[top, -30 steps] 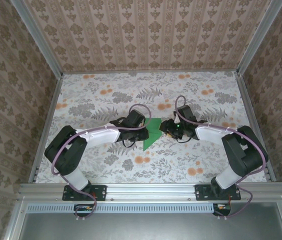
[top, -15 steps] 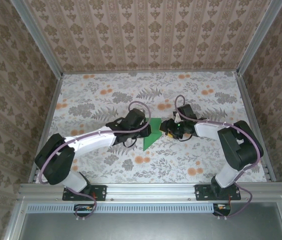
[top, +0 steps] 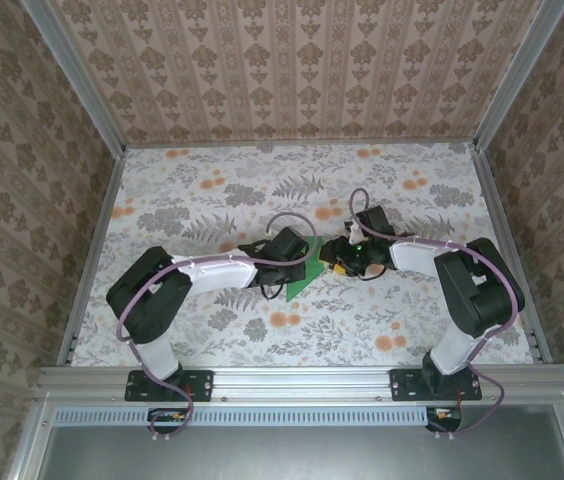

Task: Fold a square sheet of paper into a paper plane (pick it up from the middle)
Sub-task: Fourth fold the wing at the center of the table.

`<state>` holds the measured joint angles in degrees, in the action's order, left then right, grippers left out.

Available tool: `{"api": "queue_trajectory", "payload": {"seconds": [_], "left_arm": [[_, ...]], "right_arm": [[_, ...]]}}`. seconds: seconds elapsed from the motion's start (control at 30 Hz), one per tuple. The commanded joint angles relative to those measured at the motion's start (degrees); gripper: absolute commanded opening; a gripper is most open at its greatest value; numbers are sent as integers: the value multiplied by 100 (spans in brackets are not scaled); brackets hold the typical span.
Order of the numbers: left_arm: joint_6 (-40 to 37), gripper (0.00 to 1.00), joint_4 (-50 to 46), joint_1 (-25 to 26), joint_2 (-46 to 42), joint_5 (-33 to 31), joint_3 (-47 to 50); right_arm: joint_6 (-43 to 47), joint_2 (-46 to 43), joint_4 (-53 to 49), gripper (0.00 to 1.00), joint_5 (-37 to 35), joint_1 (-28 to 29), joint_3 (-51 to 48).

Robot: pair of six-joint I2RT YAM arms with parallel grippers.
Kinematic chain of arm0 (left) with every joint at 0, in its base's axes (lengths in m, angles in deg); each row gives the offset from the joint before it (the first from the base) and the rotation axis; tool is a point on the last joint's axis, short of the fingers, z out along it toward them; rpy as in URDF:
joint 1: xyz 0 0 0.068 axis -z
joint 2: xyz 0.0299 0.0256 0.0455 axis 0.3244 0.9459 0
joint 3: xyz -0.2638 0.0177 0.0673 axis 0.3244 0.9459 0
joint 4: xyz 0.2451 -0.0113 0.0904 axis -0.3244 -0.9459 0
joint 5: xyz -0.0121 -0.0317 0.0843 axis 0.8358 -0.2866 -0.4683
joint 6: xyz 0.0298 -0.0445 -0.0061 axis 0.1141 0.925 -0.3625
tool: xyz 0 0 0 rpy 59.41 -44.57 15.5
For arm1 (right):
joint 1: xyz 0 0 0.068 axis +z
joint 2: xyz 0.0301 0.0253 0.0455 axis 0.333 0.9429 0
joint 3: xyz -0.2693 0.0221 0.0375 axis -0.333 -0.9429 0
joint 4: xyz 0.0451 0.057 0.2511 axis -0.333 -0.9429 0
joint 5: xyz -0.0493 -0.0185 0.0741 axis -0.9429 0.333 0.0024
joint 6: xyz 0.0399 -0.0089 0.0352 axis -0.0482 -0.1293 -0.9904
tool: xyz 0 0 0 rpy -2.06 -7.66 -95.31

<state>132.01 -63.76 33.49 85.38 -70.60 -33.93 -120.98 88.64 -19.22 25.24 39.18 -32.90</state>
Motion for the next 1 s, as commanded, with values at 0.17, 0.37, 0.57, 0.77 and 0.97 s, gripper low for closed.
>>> {"api": "queue_trajectory", "payload": {"seconds": [0.17,0.37,0.57,0.77,0.97], "left_arm": [[-107,3,-683,-4,252,-511,-336],[-132,3,-541,-5,217,-459,-177],[-186,3,-505,-4,246,-441,-246],[-184,3,-496,-9,306,-409,-312],[-175,3,-529,-7,313,-415,-343]], "right_arm": [[-64,294,326,47,359,-6,38],[104,451,58,45,234,29,227],[172,531,-1,44,317,84,297],[195,648,-12,42,418,110,357],[261,636,-118,42,449,146,405]]}}
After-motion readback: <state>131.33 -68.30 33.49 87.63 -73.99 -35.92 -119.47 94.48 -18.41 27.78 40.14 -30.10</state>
